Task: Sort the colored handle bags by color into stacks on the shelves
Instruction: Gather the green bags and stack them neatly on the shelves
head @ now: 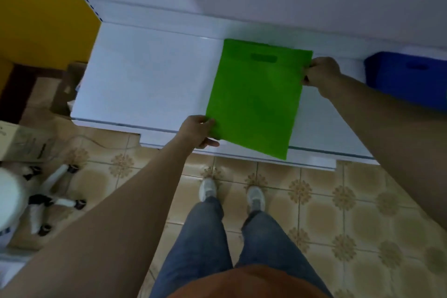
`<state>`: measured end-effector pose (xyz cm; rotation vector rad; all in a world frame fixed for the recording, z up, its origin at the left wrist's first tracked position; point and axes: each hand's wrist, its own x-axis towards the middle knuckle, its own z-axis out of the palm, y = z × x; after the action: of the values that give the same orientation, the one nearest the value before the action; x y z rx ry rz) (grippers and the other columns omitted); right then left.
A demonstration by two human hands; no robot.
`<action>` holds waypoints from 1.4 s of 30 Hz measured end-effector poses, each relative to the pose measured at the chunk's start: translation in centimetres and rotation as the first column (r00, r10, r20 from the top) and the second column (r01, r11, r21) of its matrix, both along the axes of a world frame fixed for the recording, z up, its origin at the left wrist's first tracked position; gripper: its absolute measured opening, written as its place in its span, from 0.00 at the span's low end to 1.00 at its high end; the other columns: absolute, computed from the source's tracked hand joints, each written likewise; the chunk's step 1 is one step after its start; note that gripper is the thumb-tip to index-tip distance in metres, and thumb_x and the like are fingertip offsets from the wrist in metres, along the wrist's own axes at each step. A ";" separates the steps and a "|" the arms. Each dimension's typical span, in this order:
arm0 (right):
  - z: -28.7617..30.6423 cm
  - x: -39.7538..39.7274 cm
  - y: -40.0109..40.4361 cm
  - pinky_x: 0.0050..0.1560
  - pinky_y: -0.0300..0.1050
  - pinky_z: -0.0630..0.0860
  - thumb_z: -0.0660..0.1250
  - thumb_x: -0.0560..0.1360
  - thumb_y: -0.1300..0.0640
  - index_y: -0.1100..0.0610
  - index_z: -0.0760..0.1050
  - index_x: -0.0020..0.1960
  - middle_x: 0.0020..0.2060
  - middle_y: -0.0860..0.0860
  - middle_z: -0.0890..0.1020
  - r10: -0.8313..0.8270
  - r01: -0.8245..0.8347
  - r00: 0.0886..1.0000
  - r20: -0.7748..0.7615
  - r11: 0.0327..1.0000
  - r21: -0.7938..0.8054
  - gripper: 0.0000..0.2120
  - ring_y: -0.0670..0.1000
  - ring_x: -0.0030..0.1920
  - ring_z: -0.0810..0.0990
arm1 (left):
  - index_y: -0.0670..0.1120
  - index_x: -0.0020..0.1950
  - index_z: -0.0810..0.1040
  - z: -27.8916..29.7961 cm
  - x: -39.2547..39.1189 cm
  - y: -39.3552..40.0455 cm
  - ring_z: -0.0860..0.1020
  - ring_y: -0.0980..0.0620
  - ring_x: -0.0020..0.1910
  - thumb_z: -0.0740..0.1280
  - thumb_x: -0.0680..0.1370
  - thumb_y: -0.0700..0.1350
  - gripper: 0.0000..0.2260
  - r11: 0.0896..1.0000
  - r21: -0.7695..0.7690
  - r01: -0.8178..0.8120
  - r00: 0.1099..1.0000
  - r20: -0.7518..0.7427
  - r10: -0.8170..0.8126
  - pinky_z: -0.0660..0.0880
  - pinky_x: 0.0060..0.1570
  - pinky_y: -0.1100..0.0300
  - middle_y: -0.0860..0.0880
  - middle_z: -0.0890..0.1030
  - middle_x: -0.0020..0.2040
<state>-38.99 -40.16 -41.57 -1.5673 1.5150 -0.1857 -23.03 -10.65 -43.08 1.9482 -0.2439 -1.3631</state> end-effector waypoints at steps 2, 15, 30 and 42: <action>-0.9 0.7 -1.5 0.54 0.57 0.80 0.70 0.73 0.65 0.67 0.79 0.49 0.49 0.62 0.81 0.101 -0.110 0.988 -0.115 0.991 -0.074 0.06 0.59 0.49 0.82 | 0.38 0.55 0.74 -0.9 0.4 -0.6 0.81 0.50 0.24 0.62 0.83 0.41 0.07 1.000 0.010 -0.009 1.000 0.020 0.009 0.72 0.20 0.64 0.39 0.81 0.38; -6.3 1.2 -5.2 0.58 0.48 0.73 0.67 0.76 0.56 0.64 0.64 0.72 0.67 0.63 0.71 0.165 -0.208 0.944 -0.286 0.970 -0.126 0.28 0.62 0.64 0.74 | 0.37 0.56 0.75 -5.9 -0.4 -6.6 0.84 0.38 0.40 0.69 0.73 0.31 0.13 0.979 -0.034 -0.199 0.973 0.113 0.202 0.83 0.42 0.48 0.34 0.80 0.52; -5.8 2.5 -1.2 0.44 0.44 0.74 0.64 0.75 0.58 0.66 0.70 0.61 0.50 0.57 0.76 0.282 -0.314 0.835 -0.472 0.949 0.011 0.17 0.57 0.47 0.77 | 0.42 0.68 0.68 -5.7 -2.9 -6.1 0.68 0.36 0.62 0.70 0.73 0.46 0.26 0.964 0.239 0.116 0.747 0.619 -0.243 0.70 0.58 0.45 0.38 0.69 0.62; 8.2 12.3 12.4 0.70 0.51 0.61 0.57 0.80 0.46 0.65 0.60 0.75 0.71 0.65 0.66 0.694 -0.711 0.681 -0.233 0.551 -0.437 0.31 0.63 0.71 0.65 | 0.47 0.78 0.59 4.5 -8.0 5.4 0.68 0.43 0.69 0.65 0.79 0.53 0.30 0.984 0.089 -0.157 0.713 0.699 0.051 0.70 0.65 0.49 0.42 0.66 0.72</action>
<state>-26.67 -27.81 -33.41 -2.5026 0.7478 -0.0817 -31.06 -5.20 -38.62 2.4938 -0.3882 -0.5142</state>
